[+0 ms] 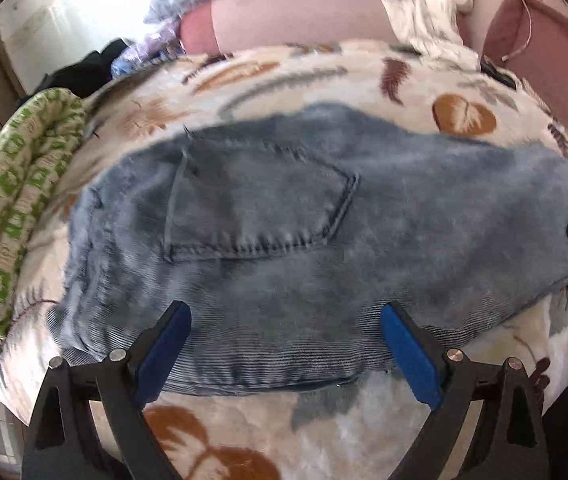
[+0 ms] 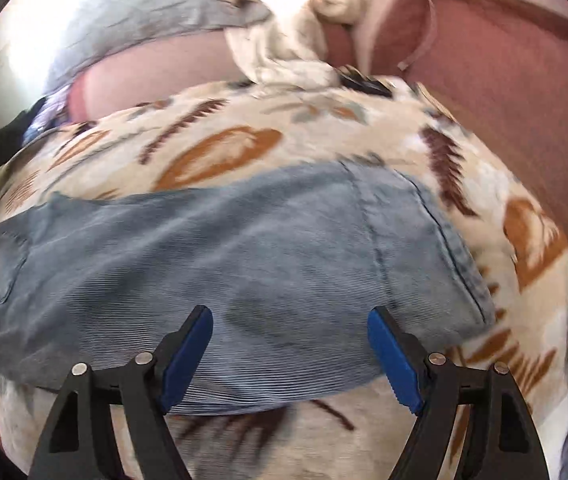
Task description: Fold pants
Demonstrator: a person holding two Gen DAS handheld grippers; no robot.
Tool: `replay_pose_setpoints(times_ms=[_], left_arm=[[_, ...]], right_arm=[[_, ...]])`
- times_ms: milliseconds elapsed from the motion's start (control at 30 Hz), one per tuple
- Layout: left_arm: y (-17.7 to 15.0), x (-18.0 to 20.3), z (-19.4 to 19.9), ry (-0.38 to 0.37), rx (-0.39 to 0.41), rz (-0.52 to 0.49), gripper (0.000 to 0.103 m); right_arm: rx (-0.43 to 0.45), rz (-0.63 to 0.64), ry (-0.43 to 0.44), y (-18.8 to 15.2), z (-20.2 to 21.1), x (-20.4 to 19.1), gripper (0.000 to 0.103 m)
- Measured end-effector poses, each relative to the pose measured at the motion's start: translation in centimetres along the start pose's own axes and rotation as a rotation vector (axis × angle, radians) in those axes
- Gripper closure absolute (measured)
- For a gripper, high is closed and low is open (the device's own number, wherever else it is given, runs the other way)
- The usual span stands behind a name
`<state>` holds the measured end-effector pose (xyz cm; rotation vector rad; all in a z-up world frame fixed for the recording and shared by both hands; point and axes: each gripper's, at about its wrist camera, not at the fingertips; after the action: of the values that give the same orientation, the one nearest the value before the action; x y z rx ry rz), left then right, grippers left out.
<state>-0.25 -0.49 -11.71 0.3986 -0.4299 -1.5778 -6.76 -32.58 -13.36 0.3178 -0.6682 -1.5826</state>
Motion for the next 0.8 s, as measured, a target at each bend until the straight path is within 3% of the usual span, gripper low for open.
replay_pose_setpoints(times_ms=[100,267,400,600,700,800], left_arm=[[-0.2,-0.1,-0.5,-0.011,0.002,-0.003,0.007],[0.5,-0.8,0.2,-0.03,0.026,0.008,0.007],[1.6,-2.0,1.2,0.01,0.097,0.008,0.007],[2.8,-4.6,1.2,0.059,0.127,0.047,0.007],[2.5,-5.4,0.5,0.048,0.104,0.051,0.007],[2.0,-5.8,-0.3,0.043,0.089,0.055,0.007]], right_arm=[[-0.072,-0.005,-0.003,-0.4,-1.2,0.0,0.02],[-0.053,0.037,0.013,0.9,-0.3,-1.8,0.019],[0.016,0.036,0.194,3.6,0.6,-3.2,0.019],[0.028,0.124,0.477,8.8,-0.6,-8.2,0.019],[0.024,0.195,0.577,11.2,-1.3,-11.4,0.019],[0.038,0.264,0.614,13.7,-2.3,-14.8,0.019]])
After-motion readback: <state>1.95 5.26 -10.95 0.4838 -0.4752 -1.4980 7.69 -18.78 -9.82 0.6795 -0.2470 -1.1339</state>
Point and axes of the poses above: each gripper's, at about its wrist camera, not at the fingertips, and z roughly against the way its jaws point, x to its right, y to its top, and after that the axes turned 13 degrees about z, right-handed
